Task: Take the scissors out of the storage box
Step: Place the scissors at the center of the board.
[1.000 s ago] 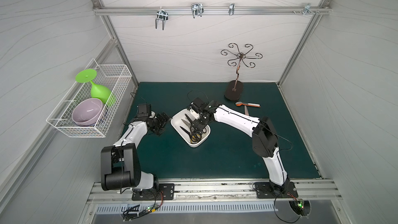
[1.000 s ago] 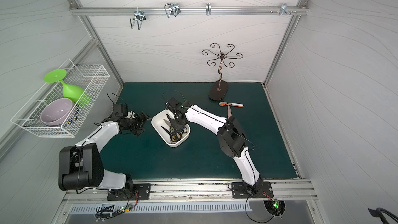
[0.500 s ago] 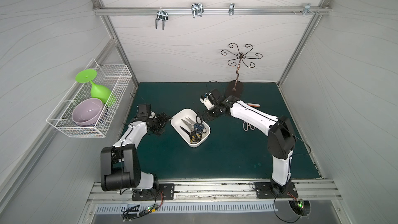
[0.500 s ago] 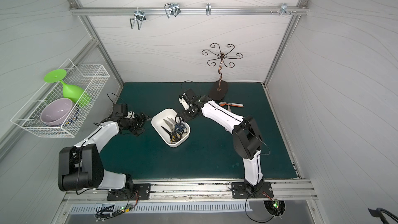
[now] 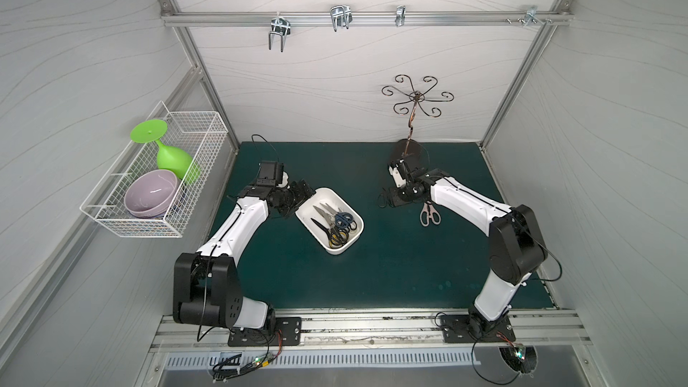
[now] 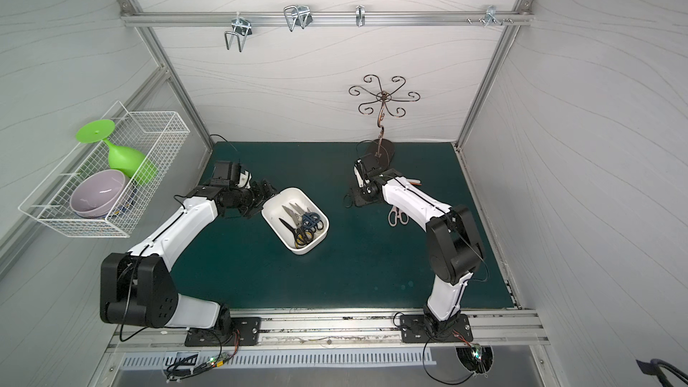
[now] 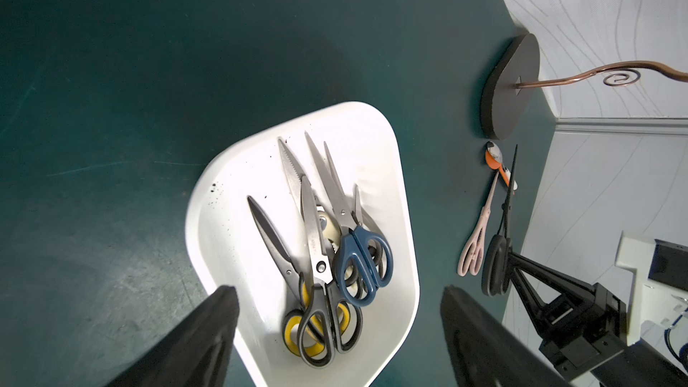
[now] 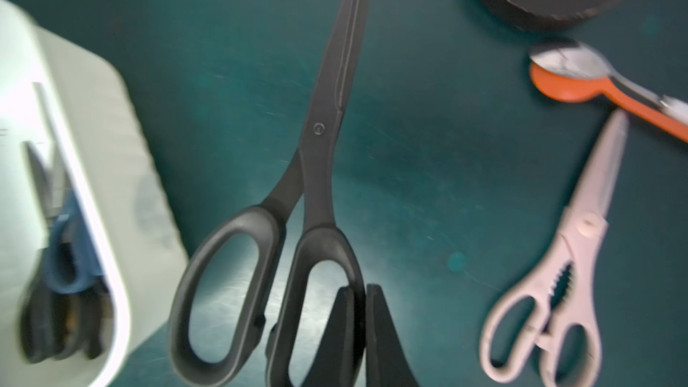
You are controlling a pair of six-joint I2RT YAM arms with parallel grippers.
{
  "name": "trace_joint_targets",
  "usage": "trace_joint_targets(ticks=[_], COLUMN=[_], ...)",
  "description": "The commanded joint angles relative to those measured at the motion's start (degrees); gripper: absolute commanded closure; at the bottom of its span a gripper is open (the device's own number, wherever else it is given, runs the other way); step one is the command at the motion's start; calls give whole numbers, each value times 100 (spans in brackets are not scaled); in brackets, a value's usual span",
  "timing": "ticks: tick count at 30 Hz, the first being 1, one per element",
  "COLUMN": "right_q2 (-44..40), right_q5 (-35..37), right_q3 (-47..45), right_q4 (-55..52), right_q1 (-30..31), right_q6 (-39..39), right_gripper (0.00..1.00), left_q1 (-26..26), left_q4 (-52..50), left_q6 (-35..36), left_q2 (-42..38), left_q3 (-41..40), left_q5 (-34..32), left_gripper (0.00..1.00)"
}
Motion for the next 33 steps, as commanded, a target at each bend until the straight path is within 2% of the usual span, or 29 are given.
trace_joint_targets(ticks=[1,15,26,33], right_q2=[-171,83,351,738], right_q5=[237,365,396,307], right_q3=[-386,-968,-937,-713], right_q4=[294,742,558,60], right_q1=[-183,-323,-343,-349], right_q6=[17,-112,-100,-53], right_gripper=[100,100,100,100], left_q1=[-8,-6,-6,-13], left_q4=[-108,-151,-111,-110], left_q6=[115,171,172,157], left_q2=[50,-114,-79,-43], left_q3=[140,-125,-101,-100], left_q5=[-167,-311,-276,-293], left_gripper=[10,10,10,9])
